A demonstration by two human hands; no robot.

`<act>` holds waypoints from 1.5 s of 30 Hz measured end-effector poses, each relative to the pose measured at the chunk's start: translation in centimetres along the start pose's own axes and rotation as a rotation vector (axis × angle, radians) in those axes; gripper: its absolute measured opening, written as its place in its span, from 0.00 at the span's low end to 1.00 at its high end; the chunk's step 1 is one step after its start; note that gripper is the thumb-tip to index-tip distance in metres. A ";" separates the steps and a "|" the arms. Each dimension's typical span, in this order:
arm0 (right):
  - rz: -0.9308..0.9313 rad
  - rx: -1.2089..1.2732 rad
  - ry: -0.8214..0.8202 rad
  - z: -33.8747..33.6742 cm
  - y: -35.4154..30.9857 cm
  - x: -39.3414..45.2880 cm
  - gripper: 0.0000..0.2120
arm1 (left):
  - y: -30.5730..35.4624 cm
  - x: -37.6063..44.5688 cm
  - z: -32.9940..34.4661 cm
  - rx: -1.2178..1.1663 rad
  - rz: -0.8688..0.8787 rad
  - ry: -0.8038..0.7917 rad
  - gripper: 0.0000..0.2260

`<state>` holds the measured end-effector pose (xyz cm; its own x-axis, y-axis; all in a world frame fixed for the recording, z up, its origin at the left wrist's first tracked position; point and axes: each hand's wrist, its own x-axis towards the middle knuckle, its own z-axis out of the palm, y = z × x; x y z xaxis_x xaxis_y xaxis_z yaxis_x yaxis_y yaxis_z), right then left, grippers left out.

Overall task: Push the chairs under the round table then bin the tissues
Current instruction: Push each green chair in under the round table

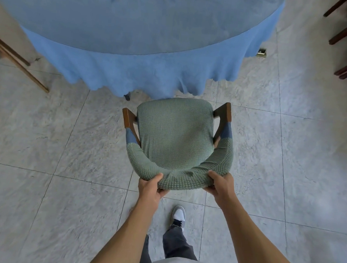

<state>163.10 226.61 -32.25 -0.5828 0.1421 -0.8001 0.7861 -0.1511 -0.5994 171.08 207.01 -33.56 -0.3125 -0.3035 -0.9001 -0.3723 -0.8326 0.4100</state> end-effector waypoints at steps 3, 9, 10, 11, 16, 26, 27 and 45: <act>-0.003 0.040 -0.043 -0.4 -1.5 1.0 0.11 | -0.1 0.7 1.5 -0.017 0.033 -0.022 0.20; -0.010 0.006 -0.064 0.1 -3.7 2.8 0.13 | 0.6 1.8 3.6 -0.031 0.046 -0.014 0.21; -0.007 -0.003 -0.058 0.4 -4.0 3.1 0.14 | 0.7 2.0 3.9 -0.028 0.051 -0.012 0.22; -0.007 -0.010 -0.054 0.5 -4.3 3.4 0.14 | 0.9 2.2 4.0 -0.026 0.055 -0.007 0.22; -0.012 -0.026 -0.053 1.9 -5.9 4.8 0.14 | 2.6 3.1 5.6 -0.034 0.055 -0.003 0.23; -0.029 -0.025 -0.036 6.4 -10.9 8.1 0.09 | 8.4 4.9 10.8 -0.039 0.064 -0.029 0.21; -0.034 -0.022 -0.038 6.9 -11.6 8.5 0.07 | 9.1 5.2 11.4 -0.041 0.062 -0.035 0.21; -0.021 -0.011 -0.046 14.7 -21.8 15.0 0.08 | 18.6 10.5 20.6 -0.070 0.033 -0.064 0.22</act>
<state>134.18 217.68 -31.48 -0.6076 0.1003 -0.7879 0.7758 -0.1376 -0.6158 142.86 197.92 -32.34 -0.3795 -0.3026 -0.8743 -0.3000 -0.8537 0.4257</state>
